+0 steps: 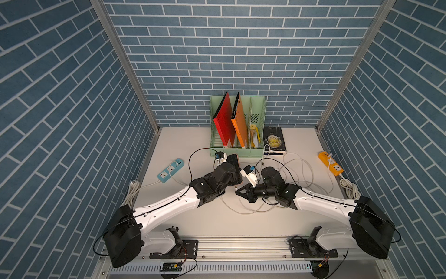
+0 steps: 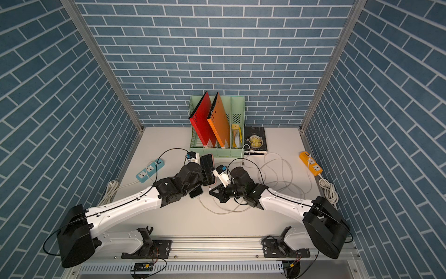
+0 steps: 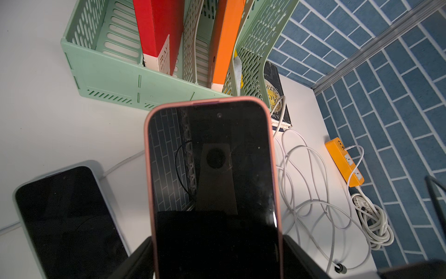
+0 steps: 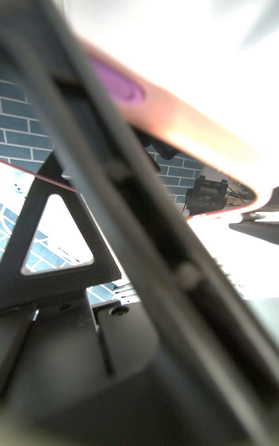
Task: Plug the charging cable into the phone
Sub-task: Insert the charging cable into the phone.
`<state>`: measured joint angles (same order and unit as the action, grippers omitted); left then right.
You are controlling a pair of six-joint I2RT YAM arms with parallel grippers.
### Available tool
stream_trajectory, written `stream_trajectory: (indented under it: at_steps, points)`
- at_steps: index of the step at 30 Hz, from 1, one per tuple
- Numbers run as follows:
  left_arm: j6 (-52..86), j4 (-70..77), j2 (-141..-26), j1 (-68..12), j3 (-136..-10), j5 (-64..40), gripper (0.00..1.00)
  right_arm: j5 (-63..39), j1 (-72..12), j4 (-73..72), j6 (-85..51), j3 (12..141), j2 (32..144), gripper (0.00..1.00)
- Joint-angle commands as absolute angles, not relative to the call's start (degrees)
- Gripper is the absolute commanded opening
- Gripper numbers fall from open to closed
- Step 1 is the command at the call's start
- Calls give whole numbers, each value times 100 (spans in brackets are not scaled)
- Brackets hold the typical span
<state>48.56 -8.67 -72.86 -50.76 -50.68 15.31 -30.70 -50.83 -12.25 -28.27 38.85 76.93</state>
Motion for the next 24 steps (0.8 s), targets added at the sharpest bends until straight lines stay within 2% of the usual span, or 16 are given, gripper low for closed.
stream_trajectory:
  at_steps: [1, 24]
  points:
    - [4760, -580, -7102, -5063, -5002, 1565, 0, -3138, -5041, -1368, -2940, 4024, 7671, 0]
    - [4702, -324, -7099, -5063, -4754, 1428, 0, -3351, -4745, -1674, -3402, 4112, 7903, 0]
